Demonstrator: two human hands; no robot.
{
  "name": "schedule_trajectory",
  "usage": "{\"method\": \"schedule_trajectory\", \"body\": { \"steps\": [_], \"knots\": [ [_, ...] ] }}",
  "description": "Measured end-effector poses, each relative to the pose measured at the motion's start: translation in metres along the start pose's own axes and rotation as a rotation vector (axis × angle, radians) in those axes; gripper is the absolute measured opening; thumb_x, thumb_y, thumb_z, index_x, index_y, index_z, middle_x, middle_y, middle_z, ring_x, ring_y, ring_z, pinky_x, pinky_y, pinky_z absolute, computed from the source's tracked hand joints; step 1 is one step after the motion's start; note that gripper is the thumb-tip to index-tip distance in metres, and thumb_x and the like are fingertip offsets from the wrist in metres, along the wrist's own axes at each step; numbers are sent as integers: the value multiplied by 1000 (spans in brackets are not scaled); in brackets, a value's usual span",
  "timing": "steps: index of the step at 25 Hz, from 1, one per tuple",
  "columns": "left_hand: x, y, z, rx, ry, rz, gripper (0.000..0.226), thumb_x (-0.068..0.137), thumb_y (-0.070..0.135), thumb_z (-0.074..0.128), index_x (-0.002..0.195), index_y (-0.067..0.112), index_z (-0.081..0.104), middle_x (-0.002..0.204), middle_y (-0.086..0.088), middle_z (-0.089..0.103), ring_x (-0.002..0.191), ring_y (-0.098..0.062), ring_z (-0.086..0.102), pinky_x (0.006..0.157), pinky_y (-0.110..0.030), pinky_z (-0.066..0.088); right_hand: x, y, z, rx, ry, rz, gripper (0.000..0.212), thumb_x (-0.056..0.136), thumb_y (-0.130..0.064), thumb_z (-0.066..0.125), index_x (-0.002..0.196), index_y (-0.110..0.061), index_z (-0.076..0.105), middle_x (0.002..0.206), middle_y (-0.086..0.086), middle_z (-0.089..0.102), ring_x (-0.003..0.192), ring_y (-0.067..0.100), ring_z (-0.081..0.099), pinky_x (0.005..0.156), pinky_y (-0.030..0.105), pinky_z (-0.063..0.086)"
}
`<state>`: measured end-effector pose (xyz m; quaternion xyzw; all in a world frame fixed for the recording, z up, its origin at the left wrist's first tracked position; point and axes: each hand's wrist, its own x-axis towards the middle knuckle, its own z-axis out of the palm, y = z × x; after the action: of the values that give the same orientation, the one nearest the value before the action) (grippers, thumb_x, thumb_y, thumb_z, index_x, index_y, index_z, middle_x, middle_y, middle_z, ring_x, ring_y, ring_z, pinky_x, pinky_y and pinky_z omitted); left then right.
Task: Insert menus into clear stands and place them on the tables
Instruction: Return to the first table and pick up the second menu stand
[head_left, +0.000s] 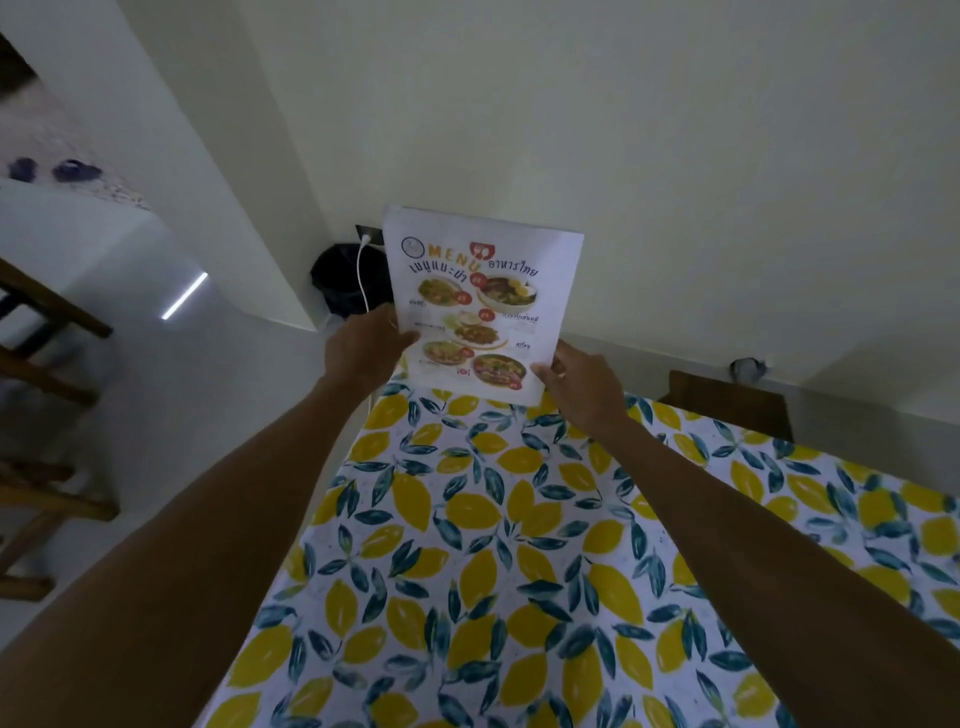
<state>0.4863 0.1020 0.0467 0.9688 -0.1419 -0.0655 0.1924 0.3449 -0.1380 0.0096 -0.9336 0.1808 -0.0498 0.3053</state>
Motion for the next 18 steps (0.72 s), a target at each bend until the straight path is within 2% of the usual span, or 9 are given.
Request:
{"method": "schedule_trajectory", "body": {
  "steps": [5,8,13,15,18],
  "knots": [
    [13,-6,12,-42,32,37,36,90,48,58,94,12,54,99,-14,70,88,-36,65,67,-38,45,12,7,10,18,-4,50,35,92,-45,53,107,-14,59,96,10,73,80,30,68,67,45,58],
    [18,-10,19,-117,25,49,32,92,46,58,89,14,51,97,-12,71,87,-34,66,66,-36,43,13,6,12,30,11,66,34,92,-44,53,98,-10,59,92,12,73,77,30,67,65,45,58],
    [19,-9,23,-157,57,69,34,93,41,58,103,8,57,106,-14,70,93,-35,65,70,-36,44,-1,4,20,37,51,24,33,95,-38,53,91,-5,55,83,16,70,69,33,65,56,43,54],
    [17,-10,24,-153,43,54,31,93,39,59,106,11,57,106,-13,70,95,-35,65,72,-37,46,-2,4,21,38,49,44,35,95,-39,52,89,-5,55,83,16,70,70,33,64,57,45,54],
    [15,-11,26,-125,-2,50,31,89,28,64,113,11,54,107,-15,68,100,-37,64,80,-46,53,-2,2,24,27,3,73,40,96,-43,46,86,-5,55,83,18,69,72,35,65,60,47,55]
  ]
}}
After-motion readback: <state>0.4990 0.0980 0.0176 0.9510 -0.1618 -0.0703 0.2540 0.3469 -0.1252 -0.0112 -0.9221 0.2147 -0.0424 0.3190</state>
